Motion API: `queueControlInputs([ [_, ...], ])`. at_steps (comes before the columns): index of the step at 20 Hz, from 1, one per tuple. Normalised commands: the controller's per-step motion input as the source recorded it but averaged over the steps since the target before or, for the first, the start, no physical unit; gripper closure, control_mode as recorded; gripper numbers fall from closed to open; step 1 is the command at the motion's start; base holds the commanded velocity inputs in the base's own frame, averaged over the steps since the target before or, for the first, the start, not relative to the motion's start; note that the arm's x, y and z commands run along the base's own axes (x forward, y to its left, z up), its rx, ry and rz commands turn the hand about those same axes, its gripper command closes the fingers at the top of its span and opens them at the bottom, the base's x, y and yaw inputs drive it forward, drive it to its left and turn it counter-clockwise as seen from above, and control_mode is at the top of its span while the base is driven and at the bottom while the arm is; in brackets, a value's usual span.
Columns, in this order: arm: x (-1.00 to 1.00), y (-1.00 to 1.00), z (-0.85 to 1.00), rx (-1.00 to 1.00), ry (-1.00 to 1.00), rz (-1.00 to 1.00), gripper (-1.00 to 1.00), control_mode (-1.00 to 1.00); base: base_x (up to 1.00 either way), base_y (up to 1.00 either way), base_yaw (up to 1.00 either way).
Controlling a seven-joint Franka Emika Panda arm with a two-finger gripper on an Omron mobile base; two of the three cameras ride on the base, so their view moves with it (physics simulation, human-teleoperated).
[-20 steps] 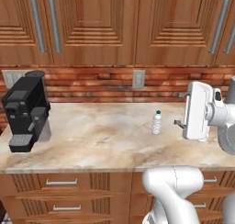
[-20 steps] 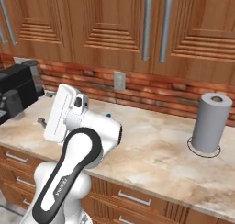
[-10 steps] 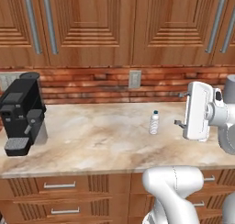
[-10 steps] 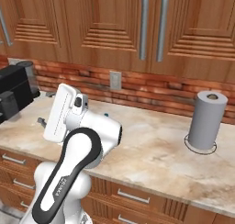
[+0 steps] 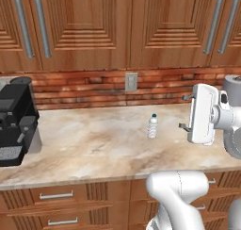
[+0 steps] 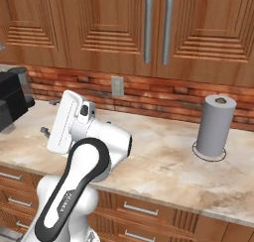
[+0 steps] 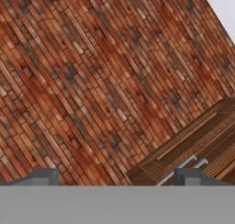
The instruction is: Move the drinks to the dining counter.
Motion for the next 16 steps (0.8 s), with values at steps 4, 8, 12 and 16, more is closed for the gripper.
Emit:
queueControlInputs([
  [4,0.0,0.0,0.0,0.0,0.0,0.0,-1.0,1.0,0.12,0.0,-0.17],
  [8,0.0,0.0,0.0,0.0,0.0,0.0,-1.0,1.0,0.08,0.0,-0.1],
  [12,0.0,0.0,0.0,0.0,0.0,0.0,-1.0,1.0,0.01,0.01,-0.01],
  [16,0.0,0.0,0.0,0.0,0.0,0.0,-1.0,1.0,0.0,0.0,0.0],
])
